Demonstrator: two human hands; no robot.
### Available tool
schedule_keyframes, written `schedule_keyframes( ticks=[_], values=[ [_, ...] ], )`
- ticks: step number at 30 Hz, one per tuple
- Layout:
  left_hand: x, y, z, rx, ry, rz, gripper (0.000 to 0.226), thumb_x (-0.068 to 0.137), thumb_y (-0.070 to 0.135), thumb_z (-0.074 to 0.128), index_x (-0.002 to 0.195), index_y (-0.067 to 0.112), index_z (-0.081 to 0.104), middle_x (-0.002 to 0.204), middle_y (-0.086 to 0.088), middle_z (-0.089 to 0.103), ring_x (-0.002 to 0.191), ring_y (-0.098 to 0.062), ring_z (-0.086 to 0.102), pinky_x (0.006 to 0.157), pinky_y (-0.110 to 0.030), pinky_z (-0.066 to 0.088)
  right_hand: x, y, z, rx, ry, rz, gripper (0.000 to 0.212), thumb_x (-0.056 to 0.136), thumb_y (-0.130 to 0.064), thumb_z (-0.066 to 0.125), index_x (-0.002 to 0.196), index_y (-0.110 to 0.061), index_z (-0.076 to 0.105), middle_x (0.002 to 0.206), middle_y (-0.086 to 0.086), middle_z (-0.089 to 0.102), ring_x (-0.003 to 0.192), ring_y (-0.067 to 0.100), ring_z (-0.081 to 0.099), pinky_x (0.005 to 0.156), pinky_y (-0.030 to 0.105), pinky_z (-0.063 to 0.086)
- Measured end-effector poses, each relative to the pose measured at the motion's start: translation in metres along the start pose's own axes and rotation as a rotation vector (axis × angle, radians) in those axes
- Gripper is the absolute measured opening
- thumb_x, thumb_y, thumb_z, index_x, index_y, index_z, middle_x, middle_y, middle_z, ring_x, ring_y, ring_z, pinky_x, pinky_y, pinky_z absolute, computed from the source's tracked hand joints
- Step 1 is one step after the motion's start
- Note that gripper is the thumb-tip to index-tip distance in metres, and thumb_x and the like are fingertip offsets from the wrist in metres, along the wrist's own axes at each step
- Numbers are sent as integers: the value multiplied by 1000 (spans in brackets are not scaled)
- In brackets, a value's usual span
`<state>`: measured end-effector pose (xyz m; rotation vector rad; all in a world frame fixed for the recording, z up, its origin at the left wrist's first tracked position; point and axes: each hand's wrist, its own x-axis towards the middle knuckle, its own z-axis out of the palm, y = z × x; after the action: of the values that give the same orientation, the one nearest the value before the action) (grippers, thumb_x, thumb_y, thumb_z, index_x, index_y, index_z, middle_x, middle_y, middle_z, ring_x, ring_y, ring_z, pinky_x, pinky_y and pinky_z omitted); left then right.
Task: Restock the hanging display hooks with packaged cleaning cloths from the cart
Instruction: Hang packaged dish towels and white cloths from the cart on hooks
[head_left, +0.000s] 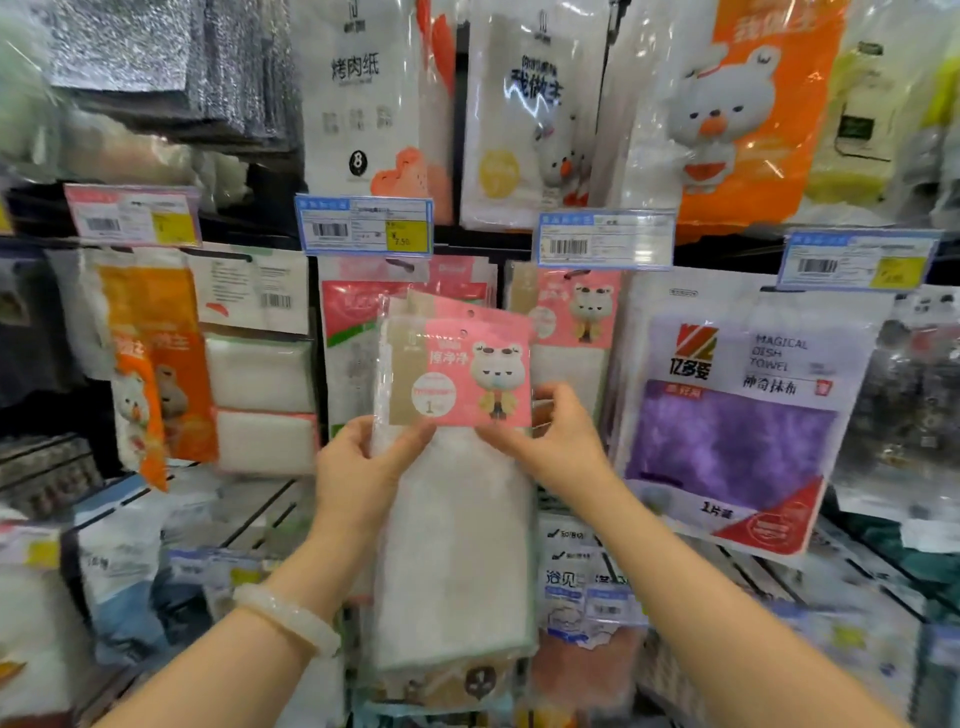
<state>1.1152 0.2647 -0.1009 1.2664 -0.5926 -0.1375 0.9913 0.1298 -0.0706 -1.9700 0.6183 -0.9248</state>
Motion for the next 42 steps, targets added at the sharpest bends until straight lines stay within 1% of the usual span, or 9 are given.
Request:
schedule_keyframes(
  ticks=[3, 7, 11, 14, 18, 24, 29, 37, 42],
  values=[
    [0, -1, 14, -33, -49, -16, 24, 69, 25, 81, 86, 17, 66, 87, -6, 74, 78, -22, 70, 71, -36, 58, -4, 4, -5, 123, 159, -68, 55, 59, -24, 88, 91, -31, 43, 84, -13, 60, 65, -14, 58, 56, 4, 43],
    [1, -1, 23, -50, -81, -27, 33, 61, 39, 79, 84, 19, 67, 72, 8, 74, 65, -5, 68, 59, -20, 55, -12, 10, -20, 228, 168, -129, 67, 68, -13, 82, 109, -38, 37, 105, 2, 66, 80, -5, 66, 70, 10, 51],
    [-1, -6, 30, -59, -84, -31, 24, 69, 31, 79, 86, 19, 67, 71, 9, 74, 61, 0, 66, 55, -15, 52, -18, 15, -29, 186, 186, -186, 80, 69, -17, 81, 130, -42, 36, 130, 6, 57, 115, 18, 60, 98, 38, 49],
    [-1, -6, 33, -54, -86, -17, 19, 73, 28, 78, 84, 17, 67, 68, 9, 73, 59, -1, 66, 53, -17, 51, -19, 17, -38, 122, 223, -207, 76, 69, -23, 81, 134, -37, 43, 134, -10, 53, 126, 12, 50, 106, 41, 42],
    [2, -5, 31, -83, -81, -49, 16, 75, 26, 76, 82, 17, 65, 75, 0, 71, 69, -16, 65, 68, -33, 56, -16, 12, -57, 224, 293, -279, 67, 73, -11, 78, 132, -26, 48, 136, -2, 53, 128, 15, 49, 107, 44, 41],
    [2, -1, 31, -96, -95, -43, 11, 76, 23, 76, 80, 18, 66, 68, 6, 73, 66, -11, 69, 67, -32, 57, -12, -8, -70, 229, 331, -389, 65, 76, -13, 75, 126, -41, 44, 132, 8, 56, 123, 20, 54, 103, 45, 45],
    [1, 4, 35, -98, -69, -30, 11, 78, 21, 75, 77, 18, 65, 67, 6, 71, 67, -16, 65, 71, -36, 55, 7, -17, -77, 264, 334, -371, 69, 77, -6, 74, 137, -17, 41, 136, 13, 52, 127, 27, 50, 105, 49, 41],
    [1, 5, 21, -40, -33, -29, 14, 77, 27, 76, 80, 19, 65, 82, -1, 70, 80, -23, 66, 84, -46, 55, 12, -8, -75, 239, 325, -357, 72, 74, -5, 76, 138, -15, 43, 138, 2, 50, 129, 16, 47, 108, 40, 40],
    [0, 8, 10, 4, 3, -6, 12, 78, 27, 74, 81, 21, 64, 85, -2, 70, 85, -25, 67, 80, -41, 55, 31, -5, -70, 48, 346, -297, 74, 77, -12, 75, 141, -17, 39, 140, -2, 46, 126, 3, 39, 100, 11, 31]
  ],
)
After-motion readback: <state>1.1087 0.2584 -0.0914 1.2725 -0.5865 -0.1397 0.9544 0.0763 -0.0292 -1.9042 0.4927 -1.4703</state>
